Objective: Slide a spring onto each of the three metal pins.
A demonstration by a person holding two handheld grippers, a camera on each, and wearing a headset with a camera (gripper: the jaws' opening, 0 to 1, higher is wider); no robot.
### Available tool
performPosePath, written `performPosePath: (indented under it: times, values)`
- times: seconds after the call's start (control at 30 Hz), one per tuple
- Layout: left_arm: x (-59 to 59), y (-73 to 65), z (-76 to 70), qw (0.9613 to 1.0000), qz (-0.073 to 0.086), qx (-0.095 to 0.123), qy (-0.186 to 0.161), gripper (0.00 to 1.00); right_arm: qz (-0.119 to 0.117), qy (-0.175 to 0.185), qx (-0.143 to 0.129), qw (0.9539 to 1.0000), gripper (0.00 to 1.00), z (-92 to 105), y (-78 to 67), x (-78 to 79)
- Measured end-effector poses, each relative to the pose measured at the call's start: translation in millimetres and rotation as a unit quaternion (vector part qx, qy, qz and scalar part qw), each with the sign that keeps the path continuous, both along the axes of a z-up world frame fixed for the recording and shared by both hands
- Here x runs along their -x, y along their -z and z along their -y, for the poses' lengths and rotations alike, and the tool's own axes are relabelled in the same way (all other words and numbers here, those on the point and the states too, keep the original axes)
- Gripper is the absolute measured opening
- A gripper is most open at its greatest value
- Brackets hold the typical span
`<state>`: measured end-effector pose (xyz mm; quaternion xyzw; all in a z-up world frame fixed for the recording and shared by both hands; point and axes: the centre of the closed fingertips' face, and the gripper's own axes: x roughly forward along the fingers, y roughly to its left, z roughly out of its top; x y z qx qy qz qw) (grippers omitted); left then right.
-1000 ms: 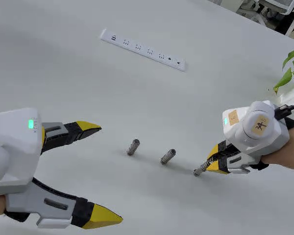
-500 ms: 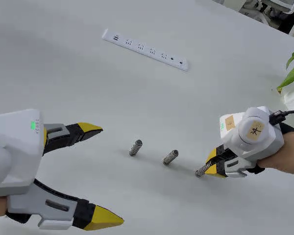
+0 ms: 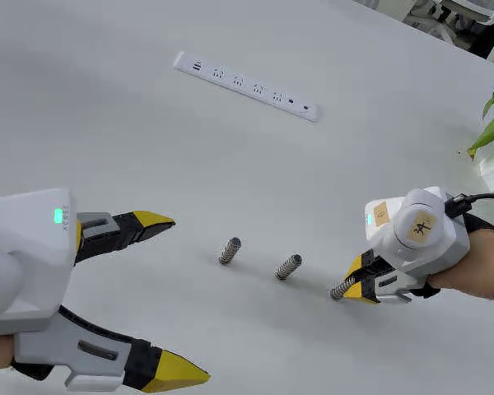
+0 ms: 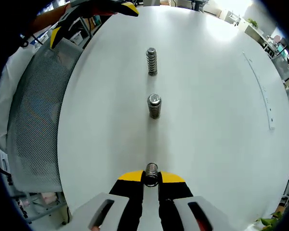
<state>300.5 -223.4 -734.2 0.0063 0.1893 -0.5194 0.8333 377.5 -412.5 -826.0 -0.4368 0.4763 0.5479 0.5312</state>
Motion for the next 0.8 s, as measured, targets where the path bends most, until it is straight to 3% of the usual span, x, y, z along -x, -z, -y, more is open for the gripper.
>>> performPosePath:
  times: [0.8]
  values:
    - [0.5,-1.4,-0.1,1.0000,0.001,-0.003,0.000,0.95,0.000,0.010,-0.010,0.9999,0.15,-1.6,-4.3,1.3]
